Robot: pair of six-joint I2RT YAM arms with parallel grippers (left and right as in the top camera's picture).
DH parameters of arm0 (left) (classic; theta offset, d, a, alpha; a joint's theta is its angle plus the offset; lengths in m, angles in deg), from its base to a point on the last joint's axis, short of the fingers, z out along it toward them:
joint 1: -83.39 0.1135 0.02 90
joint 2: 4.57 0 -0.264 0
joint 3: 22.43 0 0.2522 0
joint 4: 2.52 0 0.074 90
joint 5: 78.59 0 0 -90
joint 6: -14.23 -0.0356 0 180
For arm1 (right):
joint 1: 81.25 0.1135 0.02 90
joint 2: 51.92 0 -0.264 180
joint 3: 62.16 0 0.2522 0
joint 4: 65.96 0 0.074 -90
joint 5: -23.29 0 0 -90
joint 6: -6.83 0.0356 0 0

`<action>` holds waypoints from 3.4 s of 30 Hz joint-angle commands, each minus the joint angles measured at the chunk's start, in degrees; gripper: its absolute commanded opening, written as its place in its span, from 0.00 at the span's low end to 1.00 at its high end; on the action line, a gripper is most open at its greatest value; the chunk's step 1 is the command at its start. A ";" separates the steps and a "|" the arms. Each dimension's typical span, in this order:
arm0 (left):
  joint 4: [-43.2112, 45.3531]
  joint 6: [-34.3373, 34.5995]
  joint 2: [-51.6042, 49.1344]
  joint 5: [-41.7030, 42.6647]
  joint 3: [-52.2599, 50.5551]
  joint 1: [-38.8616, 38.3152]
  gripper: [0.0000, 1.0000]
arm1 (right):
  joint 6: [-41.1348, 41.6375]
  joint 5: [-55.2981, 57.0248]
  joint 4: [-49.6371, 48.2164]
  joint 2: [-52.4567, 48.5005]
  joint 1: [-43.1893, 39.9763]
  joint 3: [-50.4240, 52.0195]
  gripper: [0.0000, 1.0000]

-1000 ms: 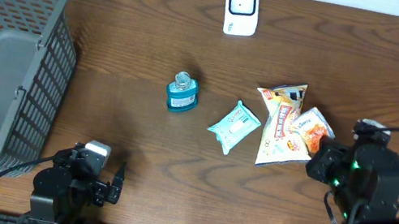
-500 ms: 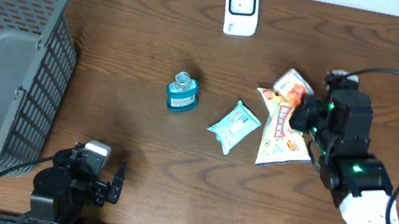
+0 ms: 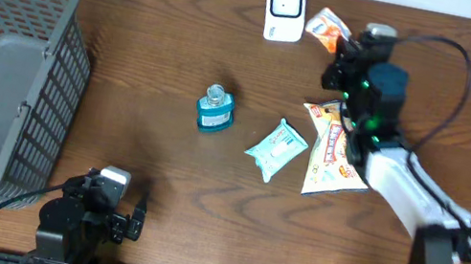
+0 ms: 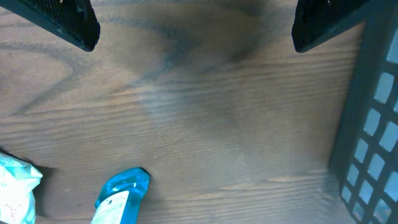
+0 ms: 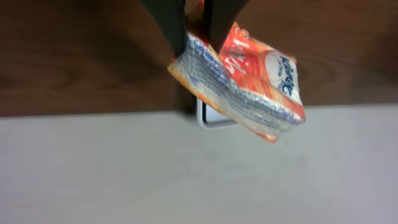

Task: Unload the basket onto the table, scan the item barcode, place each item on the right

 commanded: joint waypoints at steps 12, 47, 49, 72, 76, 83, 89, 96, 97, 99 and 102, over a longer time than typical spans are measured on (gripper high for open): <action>0.04 0.52 0.31 0.68 0.09 -0.17 0.99 | -10.67 13.27 13.77 -32.81 7.10 -45.92 0.01; 0.04 0.55 0.31 0.68 0.09 -0.17 0.99 | -2.95 52.04 71.12 -11.50 -17.99 -49.75 0.01; 0.04 0.55 0.31 0.68 0.09 -0.17 0.99 | 2.80 51.08 75.60 -12.66 -24.35 -48.89 0.01; 0.04 0.52 0.31 0.68 0.09 -0.17 0.99 | 4.00 6.84 79.32 -21.27 -53.02 -47.71 0.86; 0.04 0.52 0.31 0.68 0.09 -0.17 0.99 | 4.24 -1.95 80.50 -12.31 -51.25 -47.76 0.99; 0.04 0.52 0.31 0.68 0.09 -0.17 0.99 | 7.26 -4.37 87.95 2.56 -39.69 -47.74 0.99; 0.04 0.52 0.31 0.68 0.09 -0.17 0.99 | 10.95 -4.39 97.79 5.57 -24.44 -47.74 0.99; 0.04 0.55 0.31 0.68 0.09 -0.17 0.99 | 8.74 -0.17 103.62 2.12 -1.03 -45.48 0.99; 0.04 0.52 0.31 0.68 0.09 -0.17 0.99 | 8.90 1.81 104.21 1.44 1.01 -45.20 0.99; 0.04 0.55 0.31 0.68 0.09 -0.17 0.99 | 12.70 9.81 104.98 -0.70 6.49 -43.19 0.99; 0.04 0.55 0.31 0.68 0.09 -0.17 0.99 | 19.15 16.28 104.50 -4.02 10.78 -39.43 0.99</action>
